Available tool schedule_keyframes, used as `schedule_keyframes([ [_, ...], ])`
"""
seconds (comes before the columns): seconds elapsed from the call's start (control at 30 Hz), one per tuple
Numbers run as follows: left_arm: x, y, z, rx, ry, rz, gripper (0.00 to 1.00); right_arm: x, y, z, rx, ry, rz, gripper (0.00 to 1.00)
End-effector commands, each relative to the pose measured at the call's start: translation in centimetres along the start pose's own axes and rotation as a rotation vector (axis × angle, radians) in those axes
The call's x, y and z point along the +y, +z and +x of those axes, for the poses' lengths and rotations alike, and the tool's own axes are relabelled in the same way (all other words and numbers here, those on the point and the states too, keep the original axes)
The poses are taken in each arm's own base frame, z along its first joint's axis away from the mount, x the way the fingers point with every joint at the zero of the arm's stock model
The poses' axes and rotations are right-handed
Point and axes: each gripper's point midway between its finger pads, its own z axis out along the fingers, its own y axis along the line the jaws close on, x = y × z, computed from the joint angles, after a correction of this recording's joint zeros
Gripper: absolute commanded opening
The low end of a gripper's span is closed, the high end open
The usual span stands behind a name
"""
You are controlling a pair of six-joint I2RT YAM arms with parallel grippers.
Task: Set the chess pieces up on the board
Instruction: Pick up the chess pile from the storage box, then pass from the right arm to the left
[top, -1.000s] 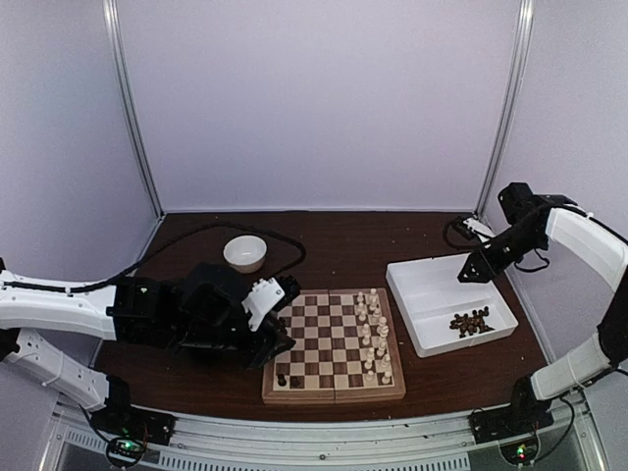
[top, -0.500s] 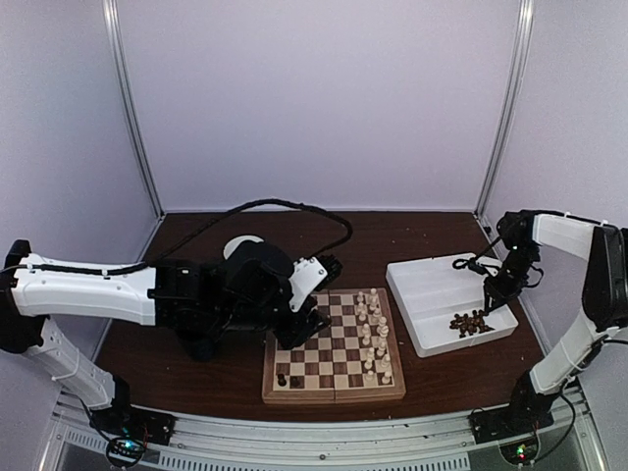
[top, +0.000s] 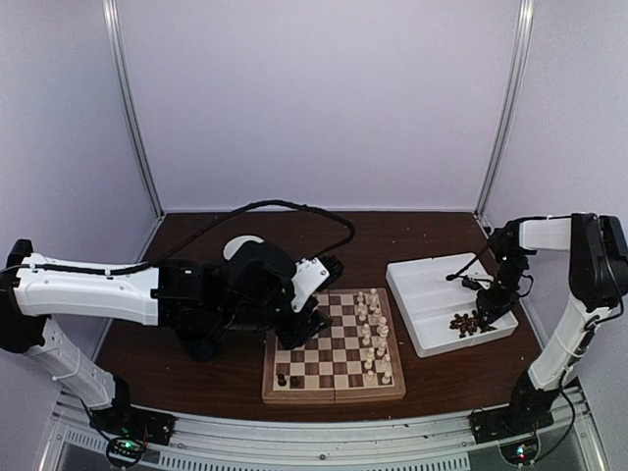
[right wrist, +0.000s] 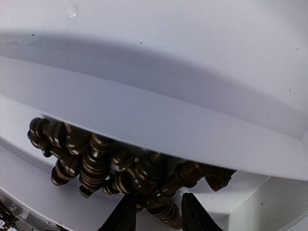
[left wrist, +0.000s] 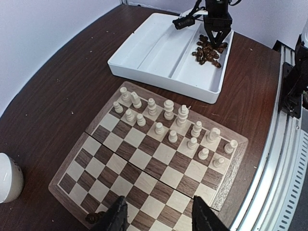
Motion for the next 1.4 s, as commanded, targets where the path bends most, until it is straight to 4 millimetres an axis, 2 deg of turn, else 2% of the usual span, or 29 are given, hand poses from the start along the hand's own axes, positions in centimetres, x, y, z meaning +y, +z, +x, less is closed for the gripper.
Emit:
schedule_keyframes([
  [0.0, 0.3, 0.2, -2.0, -0.061, -0.024, -0.006, 0.46, -0.7, 1.2, -0.4, 0.001, 0.03, 0.023, 0.36],
  [0.2, 0.3, 0.7, -1.9, -0.057, -0.027, -0.005, 0.46, -1.9, 2.0, -0.4, 0.001, 0.05, 0.086, 0.32],
  [0.3, 0.2, 1.0, -2.1, -0.059, -0.026, 0.0, 0.46, -1.9, 2.0, -0.3, -0.005, 0.046, 0.09, 0.2],
  [0.37, 0.2, 1.1, -2.4, -0.062, -0.021, 0.003, 0.46, -1.7, 1.3, 0.0, -0.016, 0.038, 0.099, 0.14],
  [0.5, -0.1, 1.6, -3.3, -0.08, -0.017, 0.027, 0.46, -1.0, -1.6, 0.4, -0.091, -0.006, 0.119, 0.12],
  [0.67, -0.5, 3.4, -4.9, -0.095, -0.096, 0.096, 0.47, 1.1, -4.8, 0.2, -0.219, -0.087, 0.082, 0.11],
  [0.87, -1.9, 5.5, -8.0, -0.156, -0.232, 0.261, 0.48, 3.1, -6.8, -0.6, -0.341, -0.164, 0.024, 0.1],
  [1.07, -3.2, 8.0, -10.8, -0.234, -0.333, 0.433, 0.46, 7.5, -8.8, -1.1, -0.481, -0.314, -0.159, 0.12],
  [1.17, -3.1, 9.8, -12.4, -0.253, -0.421, 0.482, 0.46, 9.4, -10.2, -1.1, -0.559, -0.387, -0.224, 0.13],
  [1.27, -2.8, 12.1, -14.1, -0.254, -0.539, 0.52, 0.45, 10.2, -11.0, -0.9, -0.596, -0.443, -0.241, 0.13],
  [1.37, -3.5, 14.4, -15.6, -0.247, -0.62, 0.599, 0.43, 10.8, -11.3, -0.6, -0.605, -0.485, -0.255, 0.13],
])
